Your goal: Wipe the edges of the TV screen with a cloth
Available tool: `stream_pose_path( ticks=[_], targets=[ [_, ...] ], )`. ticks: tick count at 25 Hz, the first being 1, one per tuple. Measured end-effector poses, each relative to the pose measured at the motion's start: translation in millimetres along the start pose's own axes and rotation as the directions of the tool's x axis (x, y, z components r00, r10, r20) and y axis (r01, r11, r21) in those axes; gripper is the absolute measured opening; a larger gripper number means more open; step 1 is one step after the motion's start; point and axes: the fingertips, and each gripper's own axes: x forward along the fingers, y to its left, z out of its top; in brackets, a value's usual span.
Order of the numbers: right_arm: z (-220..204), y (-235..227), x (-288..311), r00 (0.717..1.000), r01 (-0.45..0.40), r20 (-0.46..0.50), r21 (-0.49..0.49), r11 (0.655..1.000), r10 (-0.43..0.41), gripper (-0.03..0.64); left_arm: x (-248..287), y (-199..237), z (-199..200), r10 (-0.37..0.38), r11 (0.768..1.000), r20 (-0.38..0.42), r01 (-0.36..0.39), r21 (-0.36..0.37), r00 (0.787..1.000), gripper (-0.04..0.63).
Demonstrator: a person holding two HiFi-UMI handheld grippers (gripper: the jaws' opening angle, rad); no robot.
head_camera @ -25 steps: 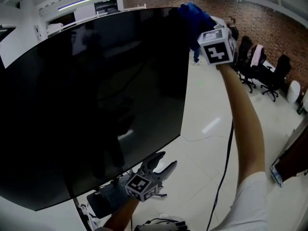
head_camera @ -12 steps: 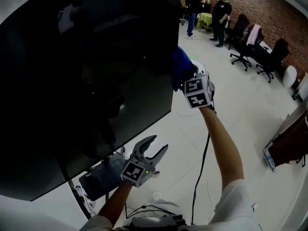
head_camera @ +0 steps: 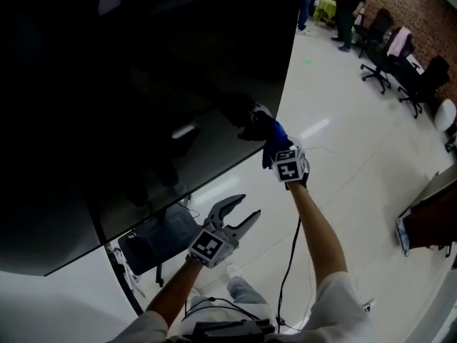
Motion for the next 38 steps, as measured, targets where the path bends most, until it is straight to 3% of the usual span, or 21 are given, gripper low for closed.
stream_pose_path(
  ticks=[4, 8, 14, 18, 22, 28, 38],
  targets=[
    [-34.3, 1.2, 19.4, 0.997, -0.004, -0.074, 0.031, 1.0, 0.006, 0.073, -8.2, 0.9, -10.0, 0.02, 0.999, -0.006, -0.02, -0.035, 1.0, 0.215],
    [-57.1, 4.3, 25.9, 0.986, 0.003, -0.168, 0.003, 1.0, -0.002, 0.072, -23.7, 7.8, -11.3, 0.058, 0.996, -0.001, -0.058, -0.074, 0.998, 0.224],
    [-73.0, 34.5, 14.3, 0.983, 0.046, -0.185, 0.141, 0.989, -0.019, 0.074, -65.8, 22.5, -26.9, 0.098, 0.993, -0.007, -0.099, -0.071, 0.995, 0.224],
    [-74.6, 59.1, 1.3, 0.98, 0.048, -0.2, 0.172, 0.984, -0.013, 0.074, -100.3, 28.3, -17.9, 0.143, 0.984, 0.002, -0.142, -0.108, 0.99, 0.224],
    [-68.2, 124.3, -10.6, 0.979, -0.051, -0.187, 0.142, 0.988, 0.078, 0.072, -145.9, 42.5, -36.4, 0.175, 0.982, 0.015, -0.174, -0.073, 0.984, 0.224],
    [-48.3, 222.6, -49.9, 0.975, -0.173, -0.125, 0.093, 0.981, 0.184, 0.072, -200.5, 37.6, -13.7, 0.244, 0.966, 0.009, -0.243, -0.084, 0.97, 0.224],
    [-25.4, 385.6, -84.2, 0.924, -0.372, -0.108, -0.031, 0.928, 0.367, 0.074, -336.7, 60.9, -27.2, 0.455, 0.889, 0.017, -0.454, -0.053, 0.89, 0.222]
  ],
)
